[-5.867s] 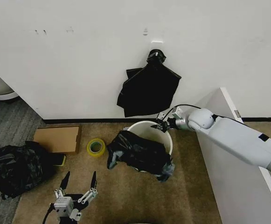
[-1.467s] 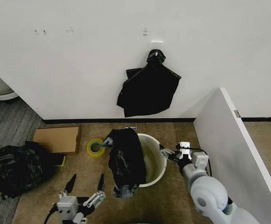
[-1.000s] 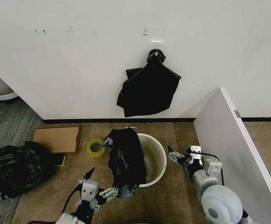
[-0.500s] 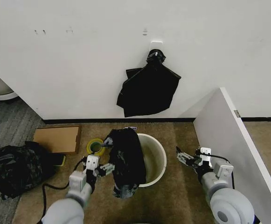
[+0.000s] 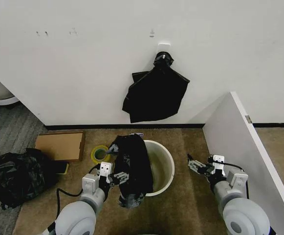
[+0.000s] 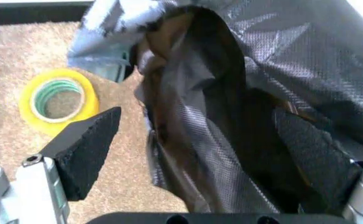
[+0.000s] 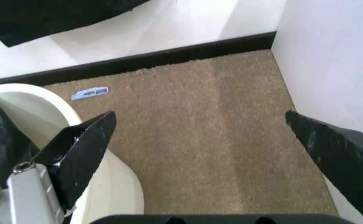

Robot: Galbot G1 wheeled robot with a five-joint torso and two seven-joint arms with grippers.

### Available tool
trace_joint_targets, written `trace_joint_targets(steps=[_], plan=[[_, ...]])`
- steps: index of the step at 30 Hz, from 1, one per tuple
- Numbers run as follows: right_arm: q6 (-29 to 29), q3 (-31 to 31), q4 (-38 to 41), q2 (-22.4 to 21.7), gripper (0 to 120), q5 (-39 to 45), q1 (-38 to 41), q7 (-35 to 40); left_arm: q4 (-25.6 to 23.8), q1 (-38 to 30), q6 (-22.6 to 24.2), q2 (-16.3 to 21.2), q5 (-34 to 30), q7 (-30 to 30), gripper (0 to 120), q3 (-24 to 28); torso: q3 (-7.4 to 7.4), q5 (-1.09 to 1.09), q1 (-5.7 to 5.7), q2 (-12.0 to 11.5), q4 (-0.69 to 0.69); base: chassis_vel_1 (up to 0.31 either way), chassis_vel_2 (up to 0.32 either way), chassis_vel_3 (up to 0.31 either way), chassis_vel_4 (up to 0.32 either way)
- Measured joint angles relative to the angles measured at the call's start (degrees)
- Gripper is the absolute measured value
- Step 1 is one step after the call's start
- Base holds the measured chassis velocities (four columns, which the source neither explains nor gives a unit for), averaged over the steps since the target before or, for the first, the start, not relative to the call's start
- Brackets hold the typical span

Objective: Place the garbage bag over the trash bin.

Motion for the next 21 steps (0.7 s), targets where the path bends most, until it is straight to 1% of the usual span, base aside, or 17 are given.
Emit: trace_joint_targets(steps=[4, 8, 13, 21], plan=[[-0.01, -0.14, 0.27, -0.04, 100, 0.09, -0.21, 0.0, 2.59, -3.81, 0.91, -1.33, -1.34, -1.0, 95, 2.55, 0.0, 0.0, 0.0, 0.0, -0.03, 0.0, 0.0, 0.0, 0.0], [-0.23, -0.31, 0.64, -0.08, 100, 0.41, -0.24, 0.03, 4.24, -5.51, 1.31, -1.67, -1.71, -1.31, 95, 3.66, 0.0, 0.0, 0.0, 0.0, -0.02, 0.0, 0.0, 0.0, 0.0], [-0.49, -0.36, 0.76, -0.22, 100, 0.83, -0.16, 0.09, 5.16, -5.8, 2.16, -1.72, -3.07, -1.77, 95, 3.91, 0.0, 0.0, 0.0, 0.0, 0.0, 0.0, 0.0, 0.0, 0.0], [-0.58, -1.66, 0.34, -0.08, 100, 1.02, 0.46, 0.14, 7.01, -6.83, 2.96, -2.96, -3.78, -2.23, 95, 3.79, 0.0, 0.0, 0.0, 0.0, -0.02, 0.0, 0.0, 0.0, 0.0]])
